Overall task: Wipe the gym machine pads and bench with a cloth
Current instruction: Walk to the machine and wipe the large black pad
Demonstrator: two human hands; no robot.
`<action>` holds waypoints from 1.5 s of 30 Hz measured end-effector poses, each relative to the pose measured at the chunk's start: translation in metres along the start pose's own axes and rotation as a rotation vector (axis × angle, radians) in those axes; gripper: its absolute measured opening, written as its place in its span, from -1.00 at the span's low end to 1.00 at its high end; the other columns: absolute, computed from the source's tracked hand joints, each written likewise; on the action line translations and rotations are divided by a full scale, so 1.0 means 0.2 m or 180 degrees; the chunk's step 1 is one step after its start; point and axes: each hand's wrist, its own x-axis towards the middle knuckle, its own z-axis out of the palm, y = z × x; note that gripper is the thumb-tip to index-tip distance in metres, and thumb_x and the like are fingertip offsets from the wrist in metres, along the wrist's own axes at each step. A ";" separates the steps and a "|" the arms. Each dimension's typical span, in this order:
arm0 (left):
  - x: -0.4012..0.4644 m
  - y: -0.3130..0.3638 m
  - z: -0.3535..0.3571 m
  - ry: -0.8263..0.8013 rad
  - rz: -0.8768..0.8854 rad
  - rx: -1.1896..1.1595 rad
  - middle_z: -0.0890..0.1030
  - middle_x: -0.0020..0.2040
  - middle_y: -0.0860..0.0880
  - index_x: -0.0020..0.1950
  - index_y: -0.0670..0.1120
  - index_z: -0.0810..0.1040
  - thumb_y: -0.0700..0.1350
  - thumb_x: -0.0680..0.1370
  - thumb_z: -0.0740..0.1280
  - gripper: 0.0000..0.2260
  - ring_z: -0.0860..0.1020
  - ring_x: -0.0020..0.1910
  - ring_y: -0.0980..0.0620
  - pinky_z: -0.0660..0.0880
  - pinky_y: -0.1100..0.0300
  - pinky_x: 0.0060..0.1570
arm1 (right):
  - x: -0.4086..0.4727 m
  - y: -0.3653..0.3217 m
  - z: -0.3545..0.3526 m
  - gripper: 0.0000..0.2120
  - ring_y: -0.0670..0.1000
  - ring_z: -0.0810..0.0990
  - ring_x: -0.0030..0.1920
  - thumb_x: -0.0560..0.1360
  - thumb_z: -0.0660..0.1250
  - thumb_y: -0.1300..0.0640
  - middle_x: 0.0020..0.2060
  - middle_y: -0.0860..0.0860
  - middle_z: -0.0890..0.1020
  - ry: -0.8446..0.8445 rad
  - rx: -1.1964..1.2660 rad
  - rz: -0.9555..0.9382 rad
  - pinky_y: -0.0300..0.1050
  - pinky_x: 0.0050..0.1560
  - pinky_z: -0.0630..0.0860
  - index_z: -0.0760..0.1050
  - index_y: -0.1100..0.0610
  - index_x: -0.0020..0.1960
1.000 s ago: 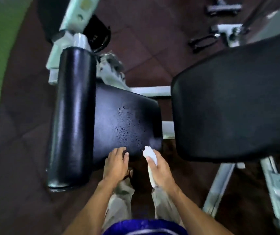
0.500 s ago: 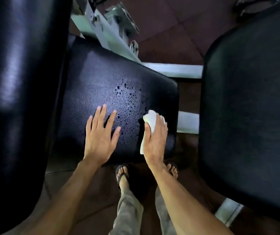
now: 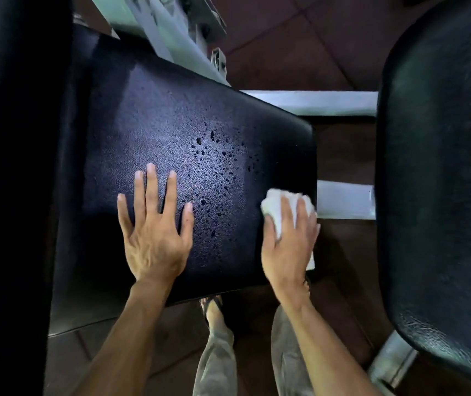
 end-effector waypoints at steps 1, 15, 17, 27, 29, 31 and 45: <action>0.00 0.00 0.00 0.0001 -0.0018 0.0010 -0.02 0.65 -0.03 0.60 0.07 0.09 0.16 0.65 0.04 -0.47 -0.05 0.63 -0.01 -0.11 -0.10 0.58 | 0.11 -0.04 0.01 -0.50 0.27 0.28 0.50 0.63 0.08 -0.15 0.51 0.14 0.37 0.0136 0.0063 0.0221 0.33 0.47 0.22 0.35 0.03 0.50; 0.00 0.02 0.00 0.0089 -0.0101 0.0001 0.01 0.64 -0.02 0.60 0.08 0.13 0.14 0.61 0.07 -0.45 -0.02 0.63 0.00 -0.07 -0.12 0.58 | -0.17 0.11 -0.06 -0.56 0.25 0.32 0.43 0.58 0.26 0.02 0.48 0.07 0.37 -0.0160 0.0149 -0.1097 0.15 0.45 0.27 0.40 0.00 0.46; 0.00 0.02 0.01 0.0129 -0.0085 0.0030 0.03 0.64 -0.03 0.59 0.07 0.14 0.14 0.61 0.07 -0.46 0.01 0.63 -0.02 -0.05 -0.12 0.57 | 0.01 0.10 -0.05 -0.58 0.23 0.31 0.47 0.61 0.18 -0.03 0.47 0.10 0.38 0.0118 0.0244 -0.0316 0.15 0.49 0.24 0.39 0.02 0.45; 0.00 0.03 0.02 0.0143 -0.0125 0.0073 0.01 0.64 -0.01 0.60 0.09 0.12 0.11 0.62 0.03 -0.48 0.01 0.62 -0.01 -0.06 -0.12 0.56 | 0.49 -0.55 0.06 -0.54 0.32 0.35 0.45 0.64 0.08 -0.13 0.46 0.12 0.45 0.0214 0.0136 -0.0964 0.26 0.44 0.29 0.42 -0.01 0.47; 0.00 0.02 0.01 0.0119 -0.0162 0.0050 0.01 0.64 0.00 0.60 0.10 0.11 0.10 0.62 0.02 -0.48 0.01 0.62 -0.01 -0.05 -0.13 0.56 | 0.18 -0.42 0.03 -0.57 0.30 0.27 0.50 0.65 0.16 -0.07 0.51 0.11 0.38 -0.0172 0.0280 -0.1446 0.26 0.47 0.25 0.39 -0.01 0.49; 0.00 0.02 0.01 0.0108 -0.0157 0.0081 0.01 0.64 0.00 0.60 0.10 0.11 0.09 0.63 0.04 -0.49 0.01 0.62 -0.01 -0.03 -0.13 0.56 | -0.04 -0.20 -0.02 -0.56 0.30 0.29 0.49 0.63 0.23 -0.04 0.51 0.09 0.38 -0.0369 0.0267 -0.1551 0.27 0.47 0.26 0.39 -0.03 0.49; 0.00 0.02 0.02 0.0145 -0.0124 0.0043 0.02 0.64 -0.02 0.60 0.09 0.11 0.07 0.65 0.03 -0.51 0.01 0.62 -0.02 -0.04 -0.13 0.56 | 0.72 -0.48 0.06 -0.56 0.31 0.46 0.38 0.62 0.13 -0.12 0.35 0.16 0.56 0.0686 0.0064 -0.0405 0.27 0.35 0.39 0.55 0.06 0.35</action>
